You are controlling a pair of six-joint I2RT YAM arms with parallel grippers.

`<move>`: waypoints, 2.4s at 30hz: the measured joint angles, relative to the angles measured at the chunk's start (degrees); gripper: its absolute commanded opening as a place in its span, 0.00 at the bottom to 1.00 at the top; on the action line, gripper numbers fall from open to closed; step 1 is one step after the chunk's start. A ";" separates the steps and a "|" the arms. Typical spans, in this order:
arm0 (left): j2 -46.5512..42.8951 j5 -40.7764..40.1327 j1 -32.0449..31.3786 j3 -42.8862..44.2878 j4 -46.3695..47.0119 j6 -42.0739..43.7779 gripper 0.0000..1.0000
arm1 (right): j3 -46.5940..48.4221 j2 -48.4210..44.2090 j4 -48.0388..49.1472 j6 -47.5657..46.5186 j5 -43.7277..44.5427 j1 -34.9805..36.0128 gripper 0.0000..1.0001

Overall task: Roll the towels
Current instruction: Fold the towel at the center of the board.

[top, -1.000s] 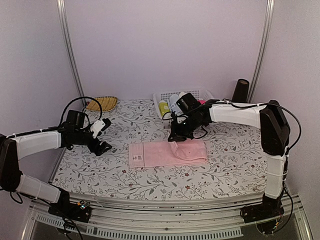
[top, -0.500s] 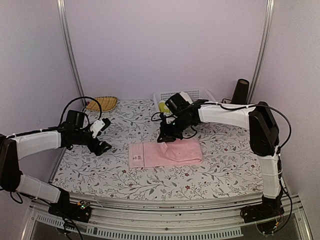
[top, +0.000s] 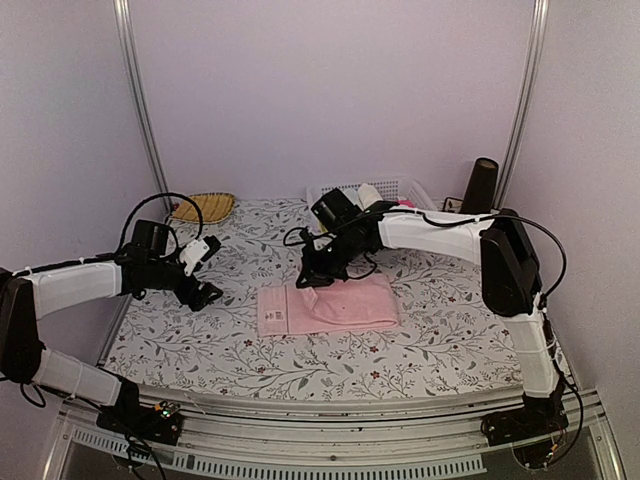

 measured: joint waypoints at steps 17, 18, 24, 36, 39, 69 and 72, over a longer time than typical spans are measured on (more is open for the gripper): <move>0.00 0.17 0.24 0.02 0.00 0.00 0.96 | 5.51 4.24 -0.26 0.90 -1.70 2.95 0.02; 0.00 0.15 0.24 0.02 0.00 0.00 0.96 | 5.90 4.39 -0.24 0.94 -1.79 3.04 0.02; 0.00 0.17 0.26 0.02 0.00 0.00 0.96 | 8.63 7.37 0.59 1.05 -2.43 3.56 0.02; 0.17 0.20 0.28 0.02 0.02 0.00 0.96 | 9.01 9.16 1.95 1.14 -3.26 4.57 0.02; 0.17 0.20 0.35 0.02 0.02 0.00 0.96 | 9.16 9.51 2.80 1.29 -3.45 4.72 0.02; 5.01 4.61 0.20 10.05 -1.79 -0.83 0.97 | 0.61 2.01 8.76 -3.13 -6.12 4.46 0.73; 9.79 9.57 -0.90 16.68 -2.08 -1.09 0.97 | -9.79 -8.92 11.56 -4.66 -5.16 2.80 0.81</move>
